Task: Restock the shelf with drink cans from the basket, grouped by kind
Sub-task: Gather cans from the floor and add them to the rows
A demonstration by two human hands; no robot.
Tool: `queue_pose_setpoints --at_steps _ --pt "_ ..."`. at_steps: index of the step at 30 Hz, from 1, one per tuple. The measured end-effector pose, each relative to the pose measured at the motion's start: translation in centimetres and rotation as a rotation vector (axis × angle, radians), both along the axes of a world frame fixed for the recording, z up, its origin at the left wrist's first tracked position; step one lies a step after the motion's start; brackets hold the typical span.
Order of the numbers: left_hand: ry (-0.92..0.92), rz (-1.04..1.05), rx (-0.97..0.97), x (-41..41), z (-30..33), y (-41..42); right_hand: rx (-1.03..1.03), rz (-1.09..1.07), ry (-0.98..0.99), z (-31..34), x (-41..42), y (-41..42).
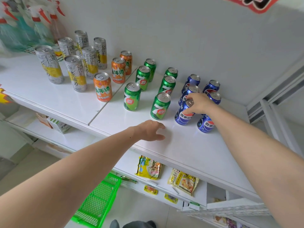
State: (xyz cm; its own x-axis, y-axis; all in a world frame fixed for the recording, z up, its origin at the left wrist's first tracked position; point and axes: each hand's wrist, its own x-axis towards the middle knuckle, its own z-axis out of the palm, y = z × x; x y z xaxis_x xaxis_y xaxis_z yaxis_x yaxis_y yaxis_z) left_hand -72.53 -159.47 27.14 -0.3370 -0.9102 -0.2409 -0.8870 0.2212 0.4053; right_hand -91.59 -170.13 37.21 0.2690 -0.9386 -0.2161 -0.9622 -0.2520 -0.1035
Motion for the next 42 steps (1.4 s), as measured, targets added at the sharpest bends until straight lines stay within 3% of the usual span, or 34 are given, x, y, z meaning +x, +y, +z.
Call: queue_pose_setpoints --at_steps 17,21,26,33,42 --pt "-0.118 0.092 0.004 -3.1 0.3 -0.7 -0.009 0.096 -0.01 -0.3 -1.6 0.8" --pt "-0.051 0.075 -0.059 -4.3 0.4 -0.8 -0.017 0.021 -0.075 1.7 -4.2 0.1" --pt "-0.002 -0.025 -0.045 -7.8 0.4 -0.9 0.028 -0.121 0.011 2.2 -9.4 -0.5" --pt "-0.061 -0.05 0.019 -10.5 0.1 -1.4 -0.005 -0.121 -0.161 -1.5 -11.6 -1.0" --pt "-0.098 -0.026 0.032 -10.6 -0.2 -1.3 0.008 -0.085 -0.148 -1.2 -12.1 -0.5"
